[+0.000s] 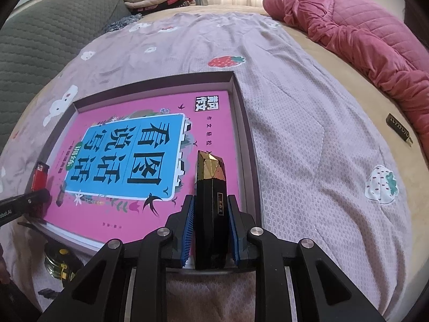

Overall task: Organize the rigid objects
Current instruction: 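Release the red lighter into the tray while the right tool releases the black tube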

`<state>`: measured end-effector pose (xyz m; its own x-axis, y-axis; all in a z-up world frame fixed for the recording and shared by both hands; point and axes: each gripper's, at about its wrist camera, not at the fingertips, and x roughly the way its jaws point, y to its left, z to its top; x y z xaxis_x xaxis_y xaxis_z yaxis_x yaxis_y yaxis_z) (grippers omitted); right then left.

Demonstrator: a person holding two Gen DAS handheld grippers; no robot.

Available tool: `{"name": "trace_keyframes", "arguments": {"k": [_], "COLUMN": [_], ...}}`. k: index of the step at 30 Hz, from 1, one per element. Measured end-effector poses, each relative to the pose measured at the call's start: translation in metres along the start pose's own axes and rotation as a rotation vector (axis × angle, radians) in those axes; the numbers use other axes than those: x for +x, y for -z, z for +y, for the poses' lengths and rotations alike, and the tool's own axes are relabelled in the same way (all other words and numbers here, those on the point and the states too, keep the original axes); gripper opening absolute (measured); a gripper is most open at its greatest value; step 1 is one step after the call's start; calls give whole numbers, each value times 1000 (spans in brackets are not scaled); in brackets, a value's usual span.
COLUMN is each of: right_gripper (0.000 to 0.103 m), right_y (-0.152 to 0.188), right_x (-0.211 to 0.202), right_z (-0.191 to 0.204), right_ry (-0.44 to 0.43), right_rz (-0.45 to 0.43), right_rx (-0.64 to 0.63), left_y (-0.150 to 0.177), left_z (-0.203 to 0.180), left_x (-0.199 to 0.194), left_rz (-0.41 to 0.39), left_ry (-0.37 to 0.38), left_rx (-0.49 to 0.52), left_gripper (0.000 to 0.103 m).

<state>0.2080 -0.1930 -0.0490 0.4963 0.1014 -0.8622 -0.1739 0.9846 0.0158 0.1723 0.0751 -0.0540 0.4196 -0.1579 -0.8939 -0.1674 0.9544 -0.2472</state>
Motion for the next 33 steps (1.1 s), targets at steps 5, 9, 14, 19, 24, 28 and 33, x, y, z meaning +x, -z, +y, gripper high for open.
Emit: {"name": "trace_keyframes", "arguments": {"k": [5,9,14,19,24,28,33], "right_gripper": [25,26,31,40,42,46,47], "right_y": [2,4,7,9,10,12,14], "right_x": [-6,-11,-20,-30,-38,-42,-46], "right_z": [-3,-7,-8,-9,-11,-13,-13], "right_ry": [-12,-32,-50,-63,-65,-68,-72], "right_rz": [-10,-18,-33,-51,-63,-64,-67], "right_rx": [18,45,54,70,81,88,88], "left_y": [0,0,1,3,5,5,6], "left_z": [0,3,5,3,2,4,6], "left_x": [0,0,-1,-2,-5,-6,-8], "left_rz": [3,11,17,21,19,19,18], "left_ry": [-3,17,29,20,8,0,-3], "left_rx": [3,-14,-22,-18,-12,-20,-32], "left_gripper": [11,10,10,10,11,11,12]}}
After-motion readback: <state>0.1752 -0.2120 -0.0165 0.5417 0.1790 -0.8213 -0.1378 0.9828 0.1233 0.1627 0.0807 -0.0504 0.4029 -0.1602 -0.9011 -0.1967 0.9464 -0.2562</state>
